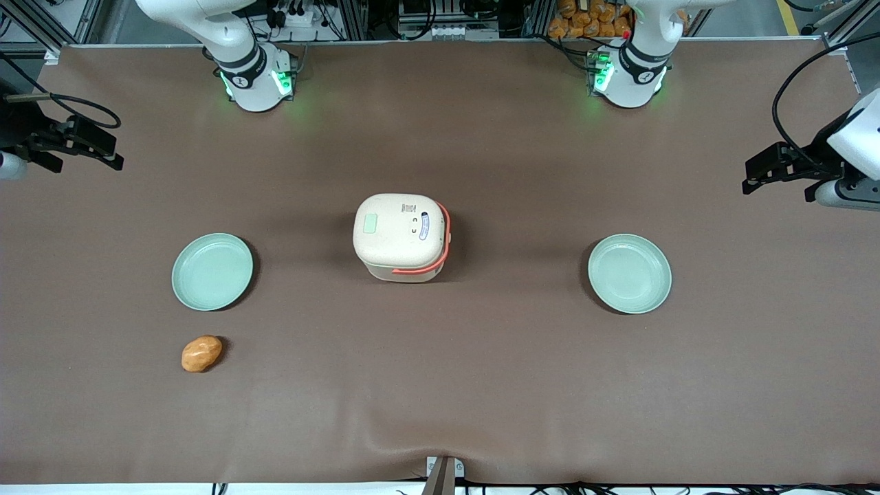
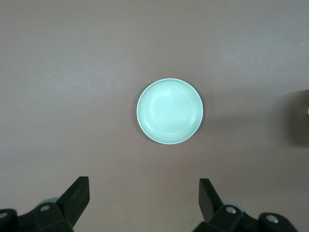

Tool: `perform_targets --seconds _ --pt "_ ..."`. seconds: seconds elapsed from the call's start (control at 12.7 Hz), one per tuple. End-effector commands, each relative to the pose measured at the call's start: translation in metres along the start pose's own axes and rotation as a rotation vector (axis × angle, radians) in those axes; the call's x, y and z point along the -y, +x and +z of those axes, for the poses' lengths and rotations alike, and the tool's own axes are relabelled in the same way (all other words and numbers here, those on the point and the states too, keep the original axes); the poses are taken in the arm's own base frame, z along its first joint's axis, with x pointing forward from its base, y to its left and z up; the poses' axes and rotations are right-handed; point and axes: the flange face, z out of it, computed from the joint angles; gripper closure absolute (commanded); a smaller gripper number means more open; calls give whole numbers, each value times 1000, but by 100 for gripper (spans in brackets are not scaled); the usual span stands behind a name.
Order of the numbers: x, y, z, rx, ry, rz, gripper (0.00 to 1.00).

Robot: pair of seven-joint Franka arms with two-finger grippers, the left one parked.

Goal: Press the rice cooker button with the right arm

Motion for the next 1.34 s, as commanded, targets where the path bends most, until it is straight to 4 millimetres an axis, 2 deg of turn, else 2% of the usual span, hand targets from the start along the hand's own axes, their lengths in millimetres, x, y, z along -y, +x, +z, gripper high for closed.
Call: perform_targets --seconds 0.0,0.79,1.02,1.26 --pt "-1 -1 -5 -1 -5 -16 0" --pt "-7 6 -2 -16 3 6 0" --pt "6 6 -1 -16 8 -18 0" --pt "35 12 7 -17 4 -61 0"
